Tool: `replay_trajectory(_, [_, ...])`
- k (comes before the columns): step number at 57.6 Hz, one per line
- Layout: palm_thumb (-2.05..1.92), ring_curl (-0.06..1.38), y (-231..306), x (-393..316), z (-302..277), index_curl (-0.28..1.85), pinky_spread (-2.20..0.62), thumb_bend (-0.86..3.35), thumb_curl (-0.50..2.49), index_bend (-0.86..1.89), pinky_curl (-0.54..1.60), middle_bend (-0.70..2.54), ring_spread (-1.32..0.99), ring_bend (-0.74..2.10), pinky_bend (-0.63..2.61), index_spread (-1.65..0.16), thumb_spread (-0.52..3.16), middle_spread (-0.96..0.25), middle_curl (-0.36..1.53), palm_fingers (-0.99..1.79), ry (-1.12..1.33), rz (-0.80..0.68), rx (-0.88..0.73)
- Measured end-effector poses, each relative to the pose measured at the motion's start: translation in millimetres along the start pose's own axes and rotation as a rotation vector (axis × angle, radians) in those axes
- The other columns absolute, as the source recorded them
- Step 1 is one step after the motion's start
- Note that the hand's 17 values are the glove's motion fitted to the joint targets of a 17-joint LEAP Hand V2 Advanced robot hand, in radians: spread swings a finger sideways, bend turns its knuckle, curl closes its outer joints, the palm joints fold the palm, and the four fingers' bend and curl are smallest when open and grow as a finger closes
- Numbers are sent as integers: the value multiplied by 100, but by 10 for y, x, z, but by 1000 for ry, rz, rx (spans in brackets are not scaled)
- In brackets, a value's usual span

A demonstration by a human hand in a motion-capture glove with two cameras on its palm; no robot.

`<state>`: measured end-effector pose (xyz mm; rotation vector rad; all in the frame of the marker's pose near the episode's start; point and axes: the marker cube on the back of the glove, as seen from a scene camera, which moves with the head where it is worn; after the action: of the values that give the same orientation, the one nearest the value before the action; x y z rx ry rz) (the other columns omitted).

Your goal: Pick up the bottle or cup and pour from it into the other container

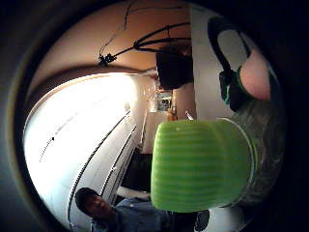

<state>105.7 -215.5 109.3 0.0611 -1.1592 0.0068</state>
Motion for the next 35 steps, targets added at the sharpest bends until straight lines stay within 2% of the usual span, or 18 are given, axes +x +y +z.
replay_trajectory(11, [101,38,115,81,3,42,-13,-3,65,17,33,32,-22,35,23,-26,34,-12,44,115,61,1,50])
replay_trajectory(19, [102,40,153,-174,-16,43,-16,-3,67,17,35,31,-22,34,25,-25,30,-11,46,117,206,57,10])
replay_trajectory(26, [102,41,159,-562,-55,44,-18,-4,68,17,37,31,-22,34,27,-24,28,-10,47,118,392,46,-8])
replay_trajectory(35, [101,42,200,-945,0,45,-19,-4,70,18,38,31,-21,34,27,-24,26,-10,48,118,778,78,-84])
